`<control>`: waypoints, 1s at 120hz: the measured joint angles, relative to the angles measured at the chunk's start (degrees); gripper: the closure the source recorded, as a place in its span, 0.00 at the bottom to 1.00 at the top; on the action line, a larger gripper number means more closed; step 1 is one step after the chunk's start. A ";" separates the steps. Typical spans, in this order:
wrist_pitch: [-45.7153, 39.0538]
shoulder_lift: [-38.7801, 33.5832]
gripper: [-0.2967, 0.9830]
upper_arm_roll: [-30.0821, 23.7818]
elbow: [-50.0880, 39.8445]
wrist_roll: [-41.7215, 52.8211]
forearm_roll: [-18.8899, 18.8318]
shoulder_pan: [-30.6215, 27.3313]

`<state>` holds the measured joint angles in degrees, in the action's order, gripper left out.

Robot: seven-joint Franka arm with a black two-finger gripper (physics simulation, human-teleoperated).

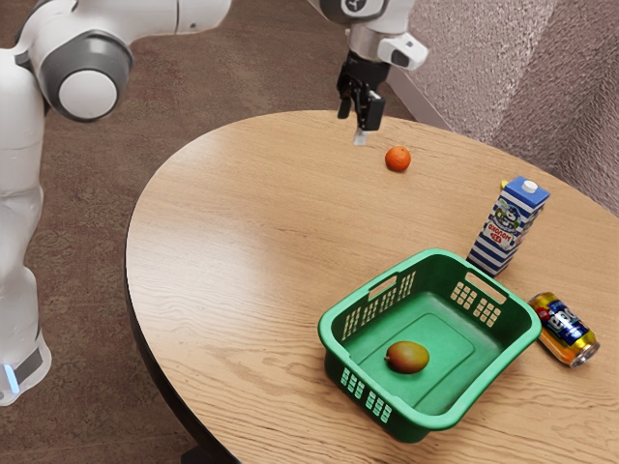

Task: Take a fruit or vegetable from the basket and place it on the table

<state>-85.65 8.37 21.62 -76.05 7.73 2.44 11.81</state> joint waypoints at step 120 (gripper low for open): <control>-11.28 9.03 0.23 -28.62 -3.27 33.91 -5.30 4.65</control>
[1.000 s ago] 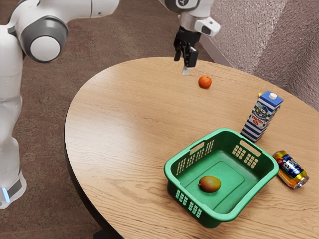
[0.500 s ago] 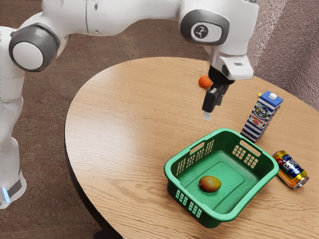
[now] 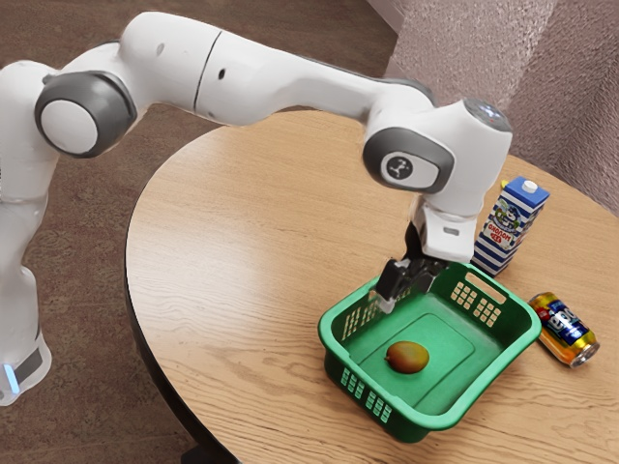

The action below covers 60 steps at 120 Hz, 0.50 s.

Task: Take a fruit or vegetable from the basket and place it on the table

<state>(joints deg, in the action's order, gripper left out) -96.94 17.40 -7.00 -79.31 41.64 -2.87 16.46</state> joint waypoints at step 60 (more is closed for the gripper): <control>-3.07 9.01 0.23 3.67 4.23 6.49 2.98 3.50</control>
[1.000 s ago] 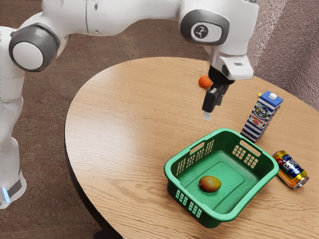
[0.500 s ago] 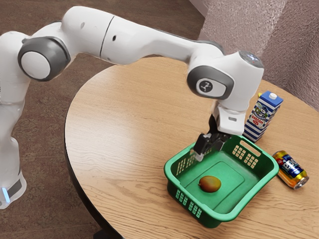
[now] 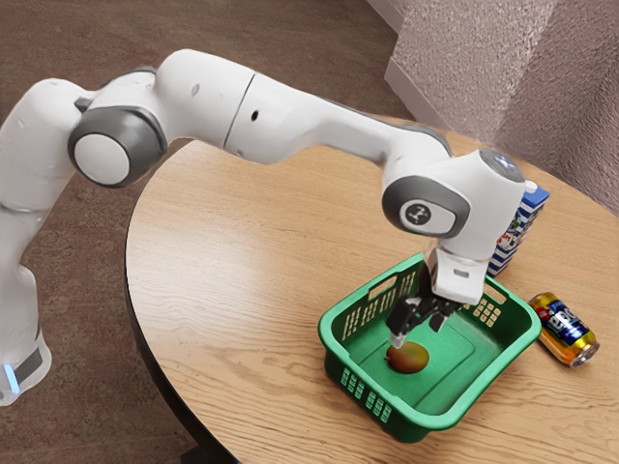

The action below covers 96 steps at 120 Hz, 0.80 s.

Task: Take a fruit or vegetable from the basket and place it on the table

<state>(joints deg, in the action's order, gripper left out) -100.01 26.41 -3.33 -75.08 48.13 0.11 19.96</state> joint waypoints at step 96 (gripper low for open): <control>-5.64 3.26 0.41 1.23 -3.72 3.76 1.80 -0.10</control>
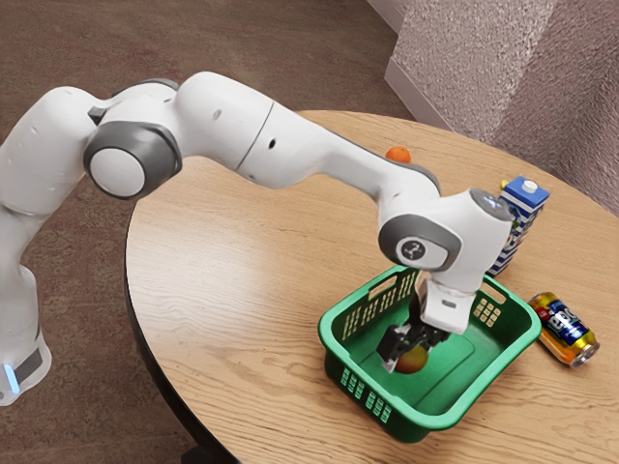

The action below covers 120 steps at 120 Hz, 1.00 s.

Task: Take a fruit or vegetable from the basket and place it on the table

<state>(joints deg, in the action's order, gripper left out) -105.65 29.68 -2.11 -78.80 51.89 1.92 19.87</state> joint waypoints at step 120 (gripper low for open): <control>24.50 -20.52 0.39 0.03 6.48 0.60 -5.40 -18.26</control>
<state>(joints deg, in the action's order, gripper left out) -81.14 9.15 -2.07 -72.32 52.49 -3.49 1.61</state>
